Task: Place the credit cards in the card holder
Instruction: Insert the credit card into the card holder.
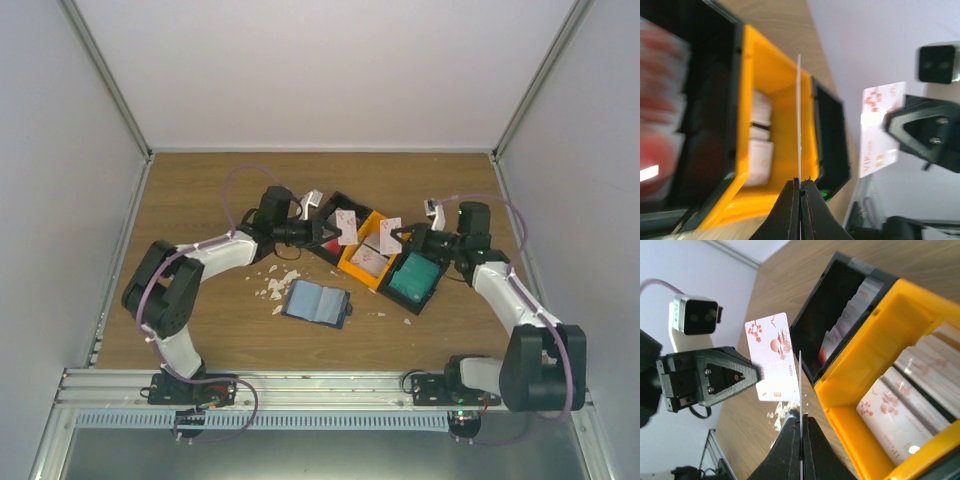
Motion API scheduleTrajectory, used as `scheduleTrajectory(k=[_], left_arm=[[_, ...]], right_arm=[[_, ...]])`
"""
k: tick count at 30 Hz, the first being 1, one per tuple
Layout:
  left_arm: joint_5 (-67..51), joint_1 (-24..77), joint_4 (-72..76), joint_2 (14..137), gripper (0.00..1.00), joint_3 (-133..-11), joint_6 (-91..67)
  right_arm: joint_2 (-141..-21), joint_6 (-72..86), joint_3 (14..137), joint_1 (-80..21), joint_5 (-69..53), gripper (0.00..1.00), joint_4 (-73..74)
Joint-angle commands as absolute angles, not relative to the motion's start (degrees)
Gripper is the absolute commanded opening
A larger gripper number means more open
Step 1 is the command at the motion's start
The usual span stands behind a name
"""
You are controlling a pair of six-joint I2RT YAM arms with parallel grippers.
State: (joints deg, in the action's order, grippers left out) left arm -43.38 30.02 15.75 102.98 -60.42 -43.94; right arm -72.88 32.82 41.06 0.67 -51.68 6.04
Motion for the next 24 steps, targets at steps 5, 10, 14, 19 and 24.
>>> scheduleTrajectory(k=[5, 10, 14, 19, 24], left_arm=[[-17.8, 28.8, -13.9, 84.5, 0.00, -50.4, -32.5], [-8.6, 27.9, -24.3, 76.5, 0.00, -45.0, -31.9], [-7.8, 27.0, -28.9, 74.1, 0.00, -42.9, -31.0], [-9.6, 26.1, -31.4, 75.3, 0.00, -42.3, -29.3], [-12.1, 25.7, -32.4, 76.9, 0.00, -41.8, -26.6]], right_arm=[[-68.0, 34.6, 40.3, -20.3, -36.0, 0.00, 11.6], [-73.0, 33.8, 42.3, -37.0, -29.6, 0.01, 13.4], [-81.0, 29.9, 46.7, -46.7, -26.0, 0.01, 17.0], [-90.0, 32.1, 49.6, -49.5, -23.7, 0.01, 18.9], [-90.7, 37.8, 48.3, -47.0, -23.6, 0.01, 14.7]])
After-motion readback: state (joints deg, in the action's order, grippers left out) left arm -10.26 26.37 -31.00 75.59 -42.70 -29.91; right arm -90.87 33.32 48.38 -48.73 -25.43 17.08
